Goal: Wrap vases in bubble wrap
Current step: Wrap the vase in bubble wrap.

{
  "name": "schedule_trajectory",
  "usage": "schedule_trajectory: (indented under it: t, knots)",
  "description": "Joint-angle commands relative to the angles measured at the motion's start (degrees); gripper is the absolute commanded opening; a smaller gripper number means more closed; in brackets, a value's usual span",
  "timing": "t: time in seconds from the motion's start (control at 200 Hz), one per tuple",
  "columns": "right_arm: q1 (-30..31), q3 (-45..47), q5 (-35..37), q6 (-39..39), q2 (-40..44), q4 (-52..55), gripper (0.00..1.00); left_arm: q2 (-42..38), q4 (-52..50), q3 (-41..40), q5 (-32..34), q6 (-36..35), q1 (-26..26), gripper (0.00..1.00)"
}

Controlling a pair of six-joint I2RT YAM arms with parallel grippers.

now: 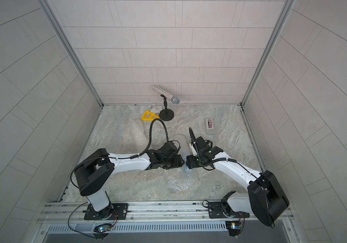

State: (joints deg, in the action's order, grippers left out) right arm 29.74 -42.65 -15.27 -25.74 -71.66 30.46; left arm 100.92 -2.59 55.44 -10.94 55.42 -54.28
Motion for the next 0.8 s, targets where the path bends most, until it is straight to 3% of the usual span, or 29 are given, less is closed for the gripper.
schedule_trajectory:
  t: [0.0,0.17,0.47,0.796]
  knots:
    - [-0.3,-1.7,0.7,-0.3,3.2,3.4,0.68,0.4,-8.8,-2.2,3.5,-3.4,-0.5,0.64]
    - [-1.1,0.6,3.2,-0.6,3.9,2.5,0.68,0.5,-9.2,-2.4,3.0,-4.3,-0.5,0.63]
    - [-0.4,-1.4,-1.7,-1.1,-3.1,0.4,0.64,-1.7,-9.5,-2.9,3.6,-5.2,-0.4,0.63]
    - [2.7,-0.2,0.3,0.1,-5.2,1.1,0.61,-9.6,-4.7,-3.2,3.3,-1.9,0.2,0.63]
